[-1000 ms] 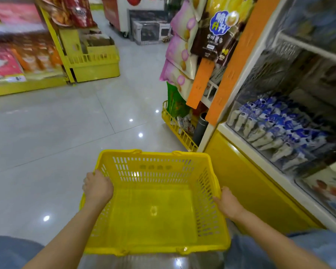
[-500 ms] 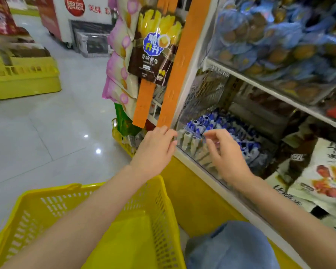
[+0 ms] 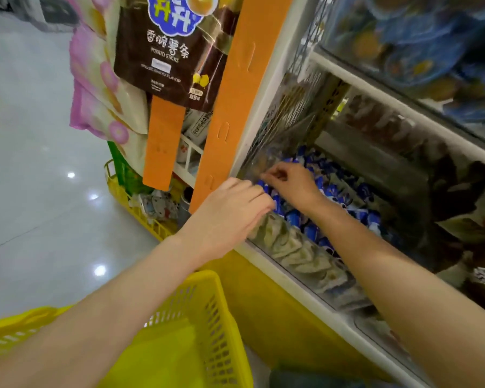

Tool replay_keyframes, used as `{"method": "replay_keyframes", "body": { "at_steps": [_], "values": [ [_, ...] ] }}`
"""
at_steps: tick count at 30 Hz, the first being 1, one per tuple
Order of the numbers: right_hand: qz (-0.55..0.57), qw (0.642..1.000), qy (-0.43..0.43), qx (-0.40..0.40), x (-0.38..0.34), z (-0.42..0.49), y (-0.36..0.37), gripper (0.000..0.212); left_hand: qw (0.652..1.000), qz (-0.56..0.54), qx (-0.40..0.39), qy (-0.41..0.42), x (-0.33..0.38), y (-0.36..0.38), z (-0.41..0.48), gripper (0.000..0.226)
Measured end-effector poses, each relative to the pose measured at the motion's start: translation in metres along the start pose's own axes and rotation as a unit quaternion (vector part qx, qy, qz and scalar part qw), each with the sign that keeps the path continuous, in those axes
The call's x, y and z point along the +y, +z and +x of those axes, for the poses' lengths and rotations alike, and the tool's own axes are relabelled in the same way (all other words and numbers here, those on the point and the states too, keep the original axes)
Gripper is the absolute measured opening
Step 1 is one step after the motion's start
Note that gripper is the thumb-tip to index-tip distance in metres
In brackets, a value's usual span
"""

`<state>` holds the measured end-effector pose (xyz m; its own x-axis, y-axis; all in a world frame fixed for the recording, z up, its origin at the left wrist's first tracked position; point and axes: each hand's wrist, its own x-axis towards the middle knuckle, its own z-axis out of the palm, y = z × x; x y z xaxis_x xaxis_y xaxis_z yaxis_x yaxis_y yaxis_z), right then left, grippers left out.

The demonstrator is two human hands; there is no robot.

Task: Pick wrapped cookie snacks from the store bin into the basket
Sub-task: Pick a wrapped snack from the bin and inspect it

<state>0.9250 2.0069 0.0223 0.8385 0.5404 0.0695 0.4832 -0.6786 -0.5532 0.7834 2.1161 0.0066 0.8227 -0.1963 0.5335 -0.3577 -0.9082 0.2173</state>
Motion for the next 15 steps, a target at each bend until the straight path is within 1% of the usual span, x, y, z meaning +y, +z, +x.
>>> {"method": "replay_keyframes", "body": {
  "at_steps": [3,5,6,8,10,12,14,15],
  "values": [
    [-0.004,0.999,-0.007,-0.032,-0.001,-0.001,-0.003,0.019,1.000,0.001,0.001,0.014,-0.002,0.000,0.000,0.017],
    [-0.041,0.999,-0.008,-0.009,-0.002,-0.003,-0.001,0.014,1.000,0.005,-0.008,0.017,-0.003,-0.002,0.000,0.017],
    [-0.048,0.999,-0.010,0.021,-0.003,-0.005,0.001,0.012,1.000,0.010,-0.015,0.018,-0.003,-0.003,0.000,0.018],
    [-0.017,0.994,-0.018,0.103,-0.006,-0.014,0.001,0.010,0.999,0.011,-0.025,0.017,-0.002,-0.004,0.000,0.020],
    [0.011,0.983,-0.042,0.178,-0.009,-0.028,-0.002,0.012,1.000,-0.008,-0.029,0.007,0.003,-0.007,-0.002,0.022],
    [0.016,0.969,-0.061,0.238,-0.013,-0.046,-0.008,0.010,0.999,-0.032,-0.027,0.004,0.009,-0.011,-0.007,0.025],
    [0.050,0.957,-0.057,0.280,-0.020,-0.065,-0.015,0.008,0.998,-0.059,0.002,-0.006,0.019,-0.014,-0.019,0.025],
    [0.077,0.952,-0.053,0.292,-0.024,-0.074,-0.019,0.007,0.996,-0.084,0.026,-0.023,0.026,-0.015,-0.027,0.024]
  ]
}}
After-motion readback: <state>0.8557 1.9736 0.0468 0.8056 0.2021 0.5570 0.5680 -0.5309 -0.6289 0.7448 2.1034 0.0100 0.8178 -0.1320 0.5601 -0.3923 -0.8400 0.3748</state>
